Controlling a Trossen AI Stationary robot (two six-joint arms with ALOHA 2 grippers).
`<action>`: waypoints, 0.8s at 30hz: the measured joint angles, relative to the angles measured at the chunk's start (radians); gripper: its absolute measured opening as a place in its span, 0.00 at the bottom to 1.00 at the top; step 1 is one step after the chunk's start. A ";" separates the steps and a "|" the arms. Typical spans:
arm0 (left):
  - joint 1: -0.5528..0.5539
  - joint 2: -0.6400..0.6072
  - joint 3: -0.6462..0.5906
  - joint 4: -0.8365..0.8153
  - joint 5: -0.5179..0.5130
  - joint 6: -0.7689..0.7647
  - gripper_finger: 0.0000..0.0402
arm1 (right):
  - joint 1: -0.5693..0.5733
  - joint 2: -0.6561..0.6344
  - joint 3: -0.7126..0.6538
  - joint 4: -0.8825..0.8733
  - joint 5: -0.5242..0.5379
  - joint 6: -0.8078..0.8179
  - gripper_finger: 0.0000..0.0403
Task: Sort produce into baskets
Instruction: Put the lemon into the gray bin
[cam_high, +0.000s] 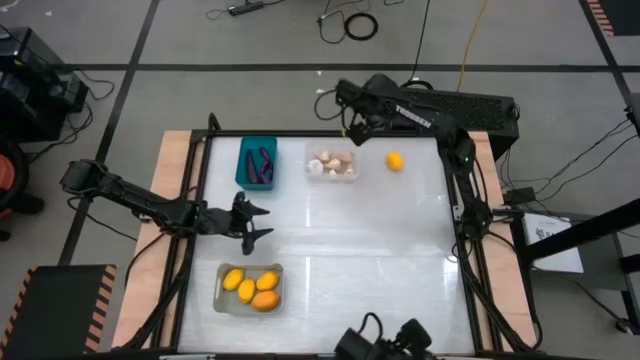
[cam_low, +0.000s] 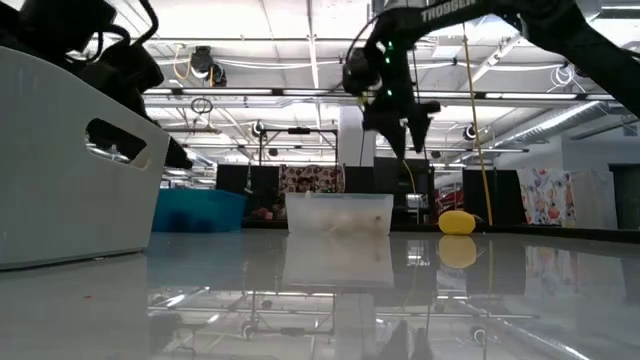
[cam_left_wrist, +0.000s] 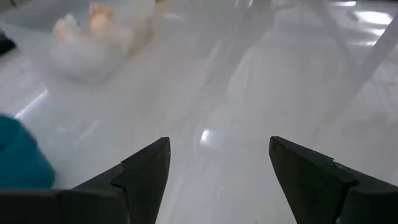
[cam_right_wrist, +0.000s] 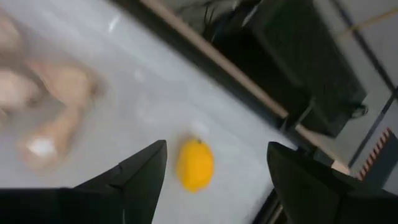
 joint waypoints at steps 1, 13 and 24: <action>0.000 0.000 0.000 -0.017 0.000 -0.011 0.70 | -0.007 0.000 -0.034 0.000 -0.011 -0.016 0.67; 0.000 0.000 0.000 -0.049 -0.001 -0.021 0.70 | -0.124 -0.196 -0.622 0.215 -0.083 -0.011 0.67; 0.000 0.000 0.000 -0.048 -0.008 0.005 0.70 | -0.155 -0.466 -1.005 0.643 -0.227 -0.141 0.67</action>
